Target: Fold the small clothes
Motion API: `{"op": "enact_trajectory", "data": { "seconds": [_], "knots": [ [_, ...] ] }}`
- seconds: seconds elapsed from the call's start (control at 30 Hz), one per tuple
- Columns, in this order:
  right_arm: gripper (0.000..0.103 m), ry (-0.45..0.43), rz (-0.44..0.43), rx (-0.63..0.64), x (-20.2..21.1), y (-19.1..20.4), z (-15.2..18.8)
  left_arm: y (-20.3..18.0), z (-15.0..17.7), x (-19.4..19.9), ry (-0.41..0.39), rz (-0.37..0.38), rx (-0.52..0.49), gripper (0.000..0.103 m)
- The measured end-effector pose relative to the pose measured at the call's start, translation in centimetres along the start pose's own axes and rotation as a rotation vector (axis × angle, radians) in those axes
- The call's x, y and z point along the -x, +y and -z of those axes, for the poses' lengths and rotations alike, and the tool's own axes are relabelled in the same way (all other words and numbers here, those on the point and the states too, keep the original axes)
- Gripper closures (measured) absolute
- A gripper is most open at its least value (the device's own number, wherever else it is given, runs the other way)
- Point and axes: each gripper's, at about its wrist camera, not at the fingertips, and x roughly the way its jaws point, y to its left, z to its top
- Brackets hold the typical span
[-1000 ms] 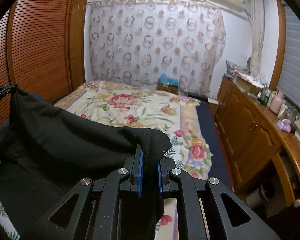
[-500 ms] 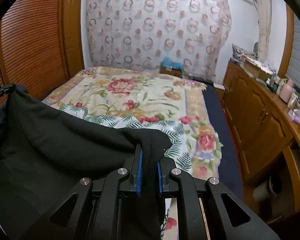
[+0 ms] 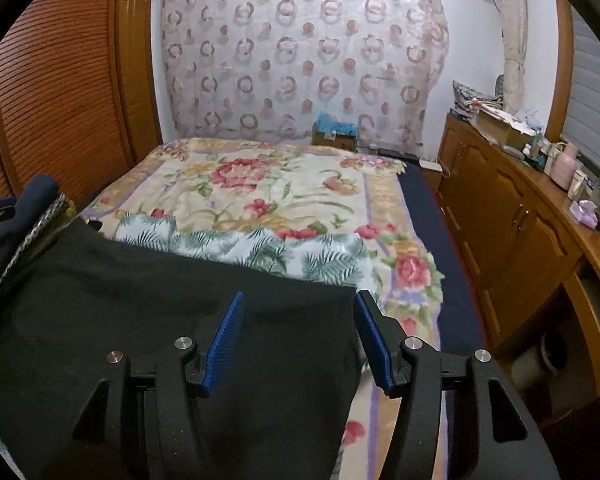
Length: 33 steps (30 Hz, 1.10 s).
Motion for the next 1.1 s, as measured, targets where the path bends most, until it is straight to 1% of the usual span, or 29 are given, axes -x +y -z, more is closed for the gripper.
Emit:
{"op": "enact_trajectory", "data": {
  "seconds": [0.1, 0.13, 0.2, 0.3, 0.37, 0.43, 0.57, 0.67, 0.87, 1.03, 1.1],
  "knots": [
    [0.044, 0.027, -0.025, 0.007, 0.9, 0.8, 1.8, -1.0, 1.6, 0.0, 0.031, 0.008, -0.027, 0.062],
    [0.044, 0.037, -0.025, 0.007, 1.3, 1.1, 2.5, -1.4, 2.2, -0.1, 0.046, 0.010, -0.030, 0.058],
    [0.044, 0.056, -0.039, -0.004, 2.1, 1.3, 3.3, -1.9, 3.1, 0.0, 0.061, 0.013, -0.018, 0.057],
    [0.044, 0.090, -0.059, -0.028, 3.0, 1.3, 4.9, -2.4, 4.4, -0.1, 0.107, 0.011, 0.001, 0.057],
    [0.044, 0.113, -0.064, -0.035, 3.3, 1.1, 5.6, -2.7, 5.0, -0.1, 0.125, -0.004, 0.000, 0.057],
    [0.044, 0.137, -0.068, -0.041, 3.6, 0.9, 6.0, -3.0, 5.5, -0.2, 0.154, -0.036, -0.016, 0.057],
    [0.044, 0.167, -0.071, -0.042, 3.8, 0.7, 6.4, -2.9, 6.1, -0.8, 0.203, -0.073, -0.043, 0.073],
    [0.044, 0.175, -0.080, -0.037, 3.7, 0.7, 6.3, -2.9, 6.2, -1.1, 0.230, -0.095, -0.061, 0.079],
    [0.044, 0.182, -0.102, -0.031, 3.3, 0.9, 5.8, -2.8, 6.4, -2.0, 0.302, -0.108, -0.114, 0.079],
    [0.044, 0.192, -0.105, -0.031, 2.6, 1.0, 6.5, -2.7, 6.9, -3.1, 0.383, -0.115, -0.153, 0.079],
    [0.044, 0.194, -0.105, -0.031, 2.6, 1.2, 6.8, -3.0, 7.1, -3.5, 0.402, -0.122, -0.176, 0.079]
  ]
}}
